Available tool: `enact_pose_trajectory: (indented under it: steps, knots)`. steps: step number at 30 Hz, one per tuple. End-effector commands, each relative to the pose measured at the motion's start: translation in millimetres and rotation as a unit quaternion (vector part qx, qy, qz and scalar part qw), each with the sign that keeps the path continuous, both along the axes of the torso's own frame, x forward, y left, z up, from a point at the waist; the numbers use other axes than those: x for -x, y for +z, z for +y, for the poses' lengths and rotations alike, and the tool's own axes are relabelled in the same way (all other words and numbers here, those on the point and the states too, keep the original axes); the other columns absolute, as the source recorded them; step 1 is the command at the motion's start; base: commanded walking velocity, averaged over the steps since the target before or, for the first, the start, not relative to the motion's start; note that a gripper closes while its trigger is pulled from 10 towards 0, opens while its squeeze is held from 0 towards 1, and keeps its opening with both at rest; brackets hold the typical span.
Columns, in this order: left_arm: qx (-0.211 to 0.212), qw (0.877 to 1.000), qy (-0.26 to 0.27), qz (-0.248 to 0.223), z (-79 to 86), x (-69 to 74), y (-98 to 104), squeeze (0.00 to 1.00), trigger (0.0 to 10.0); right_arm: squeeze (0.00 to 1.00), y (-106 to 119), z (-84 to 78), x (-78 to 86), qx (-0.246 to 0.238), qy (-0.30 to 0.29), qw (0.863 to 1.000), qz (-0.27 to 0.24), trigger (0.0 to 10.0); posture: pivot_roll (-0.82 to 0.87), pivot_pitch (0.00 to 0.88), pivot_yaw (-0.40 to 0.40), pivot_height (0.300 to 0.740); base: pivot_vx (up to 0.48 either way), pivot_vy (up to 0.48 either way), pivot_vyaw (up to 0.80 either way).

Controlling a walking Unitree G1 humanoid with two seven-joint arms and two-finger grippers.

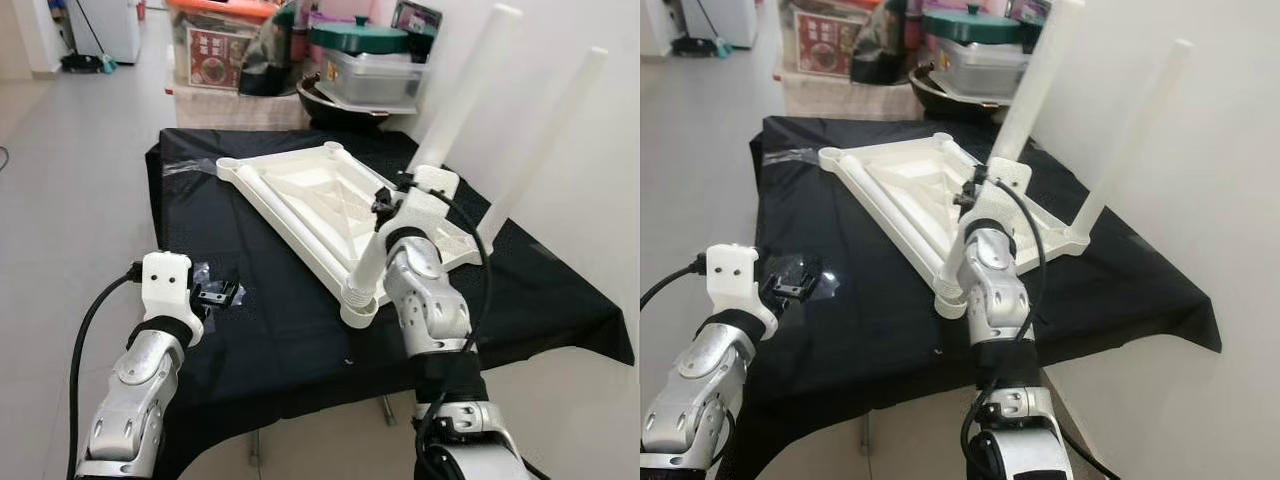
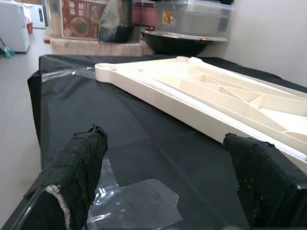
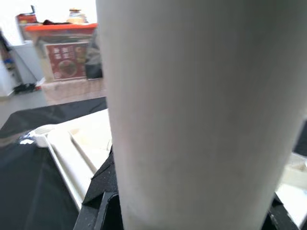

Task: Building children table

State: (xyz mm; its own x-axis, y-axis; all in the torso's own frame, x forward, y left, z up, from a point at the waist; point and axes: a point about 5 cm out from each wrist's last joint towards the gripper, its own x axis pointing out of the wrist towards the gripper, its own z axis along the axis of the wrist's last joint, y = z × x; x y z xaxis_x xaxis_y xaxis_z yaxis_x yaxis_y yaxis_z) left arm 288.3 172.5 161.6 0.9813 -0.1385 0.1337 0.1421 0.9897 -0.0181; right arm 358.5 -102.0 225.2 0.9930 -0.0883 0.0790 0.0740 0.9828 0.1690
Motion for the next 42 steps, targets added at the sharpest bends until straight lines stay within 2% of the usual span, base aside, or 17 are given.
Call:
enact_pose_trajectory:
  steps: [1,4,6,9,12,13,16,17,20,23,25,28,35,37,39,42]
  knots:
    - [0.003,1.0,0.001,0.002,-1.5,0.6,-3.1,0.0,10.0,0.0,-15.6,-2.8,3.7,0.009,0.0,1.0,0.03,0.0,0.13,0.0,-0.155,0.74,0.0,0.0,0.0]
    - [0.006,1.0,0.001,0.002,-1.7,0.5,-3.6,0.0,10.0,0.0,-7.9,-5.6,5.5,0.015,0.016,1.0,0.006,0.0,0.13,0.0,-0.155,0.74,0.0,0.0,0.0]
    - [0.007,1.0,-0.004,0.004,-2.0,-0.4,-4.3,0.0,10.0,0.0,-0.4,-9.6,-0.7,0.028,0.075,0.997,-0.006,0.0,0.12,0.0,-0.143,0.74,0.0,0.0,0.0]
    - [0.008,1.0,-0.006,0.004,-2.2,-0.9,-4.6,0.0,10.0,0.0,2.5,-11.4,-3.1,0.031,0.103,0.994,-0.01,0.0,0.12,0.0,-0.142,0.74,0.0,0.0,0.0]
    - [0.013,1.0,-0.008,0.005,-2.4,-2.0,-5.2,0.0,10.0,0.0,1.4,-21.7,-6.1,0.049,0.184,0.982,0.0,0.0,0.12,0.0,-0.148,0.74,0.0,0.0,0.0]
    - [0.013,1.0,-0.008,0.005,-2.4,-2.0,-5.2,0.0,10.0,0.0,1.4,-21.7,-6.1,0.049,0.184,0.982,0.0,0.0,0.12,0.0,-0.148,0.74,0.0,0.0,0.0]
    - [0.014,1.0,-0.007,0.004,-2.7,-2.4,-5.3,0.0,10.0,0.0,-5.7,-28.7,-2.2,0.06,0.274,0.96,0.004,0.0,0.12,0.0,-0.153,0.74,0.0,0.0,0.0]
    - [0.014,1.0,-0.007,0.004,-2.7,-2.4,-5.3,0.0,10.0,0.0,-5.7,-28.7,-2.2,0.06,0.274,0.96,0.004,0.0,0.12,0.0,-0.153,0.74,0.0,0.0,0.0]
    - [0.014,1.0,-0.006,0.003,-2.7,-2.5,-5.4,0.0,10.0,0.0,-10.8,-37.8,-2.0,0.083,0.311,0.947,0.008,0.0,0.12,0.0,-0.153,0.74,0.0,0.0,0.0]
    - [0.015,1.0,-0.007,0.003,-2.2,-2.6,-5.5,0.0,10.0,0.0,-8.0,-44.0,-1.0,0.08,0.369,0.926,-0.005,0.0,0.12,0.0,-0.153,0.74,0.0,0.0,0.0]
    - [0.015,1.0,-0.007,0.003,-2.1,-2.5,-5.6,0.0,10.0,0.0,-8.0,-45.5,-0.9,0.08,0.381,0.921,-0.007,0.0,0.12,0.0,-0.153,0.74,0.0,0.0,0.0]
    - [0.016,1.0,-0.007,0.002,-1.8,-2.2,-5.7,0.0,10.0,0.0,-14.4,-52.1,-2.2,0.11,0.398,0.911,-0.013,0.0,0.13,0.0,-0.155,0.74,0.0,0.0,0.0]
    - [0.016,1.0,-0.006,0.002,-1.9,-1.8,-5.8,0.0,10.0,0.0,-23.3,-62.7,-13.3,0.1,0.372,0.923,0.013,0.0,0.13,0.0,-0.158,0.74,0.0,0.0,0.0]
    - [0.016,1.0,-0.005,0.002,-1.4,-1.5,-5.5,0.0,10.0,0.0,-24.3,-70.2,-21.0,0.056,0.345,0.936,0.028,0.0,0.14,0.0,-0.163,0.74,0.0,0.0,0.0]
    - [0.016,1.0,-0.004,0.001,-1.1,-1.3,-5.4,0.0,10.0,0.0,-27.4,-77.4,-25.7,0.034,0.317,0.947,0.04,0.0,0.14,0.0,-0.163,0.74,0.0,0.0,0.0]
    - [0.015,1.0,-0.003,0.001,-0.8,-1.0,-5.2,0.0,10.0,0.0,-31.1,-83.7,-26.6,0.02,0.303,0.952,0.045,0.0,0.15,0.0,-0.164,0.74,0.0,0.0,0.0]
